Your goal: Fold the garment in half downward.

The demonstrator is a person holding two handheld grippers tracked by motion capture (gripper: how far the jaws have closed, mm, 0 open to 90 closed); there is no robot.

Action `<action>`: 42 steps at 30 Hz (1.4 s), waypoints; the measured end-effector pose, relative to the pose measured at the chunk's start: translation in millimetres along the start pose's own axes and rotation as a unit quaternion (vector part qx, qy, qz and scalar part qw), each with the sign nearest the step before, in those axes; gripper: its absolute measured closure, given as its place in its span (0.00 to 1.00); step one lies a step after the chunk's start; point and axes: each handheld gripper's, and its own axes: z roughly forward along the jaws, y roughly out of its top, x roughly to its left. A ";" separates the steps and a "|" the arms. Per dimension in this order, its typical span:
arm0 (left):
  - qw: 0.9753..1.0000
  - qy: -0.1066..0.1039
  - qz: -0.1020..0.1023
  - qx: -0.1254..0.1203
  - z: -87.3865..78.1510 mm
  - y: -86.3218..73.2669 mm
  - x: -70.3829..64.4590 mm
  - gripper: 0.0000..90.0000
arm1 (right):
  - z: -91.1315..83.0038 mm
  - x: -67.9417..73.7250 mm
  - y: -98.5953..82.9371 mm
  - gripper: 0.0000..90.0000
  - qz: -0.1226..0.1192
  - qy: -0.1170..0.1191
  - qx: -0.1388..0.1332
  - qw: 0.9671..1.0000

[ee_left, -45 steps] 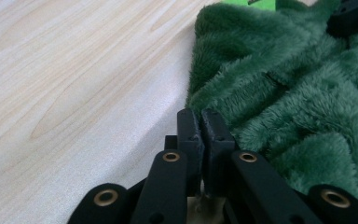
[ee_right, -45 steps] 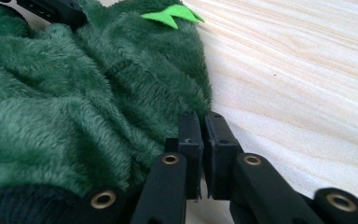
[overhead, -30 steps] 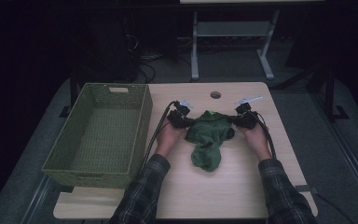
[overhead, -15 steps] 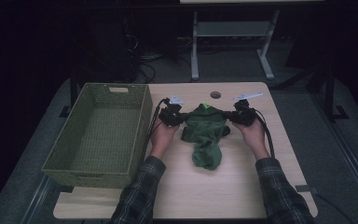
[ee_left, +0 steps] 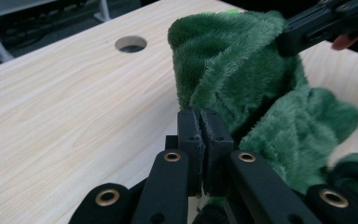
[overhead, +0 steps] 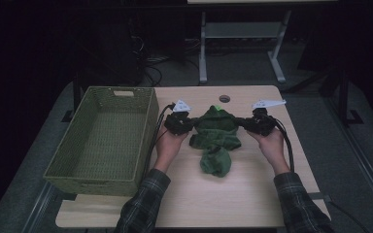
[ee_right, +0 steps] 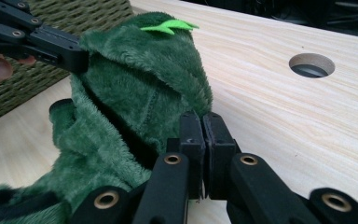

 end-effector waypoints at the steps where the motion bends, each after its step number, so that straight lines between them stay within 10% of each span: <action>1: 1.000 -0.001 0.003 -0.001 -2.0 0.0 -1.7 0.98 | -1.7 0.9 -1.4 0.97 -0.004 0.001 -0.003 1.000; 18: 0.998 -0.026 0.043 -0.025 -36.7 -13.2 -40.5 0.98 | -34.1 41.7 -23.3 0.97 -0.051 0.042 -0.027 0.997; 42: 0.993 -0.056 0.103 -0.008 -70.7 -66.9 -81.0 0.98 | -57.3 91.4 -68.6 0.97 -0.095 0.102 0.027 0.990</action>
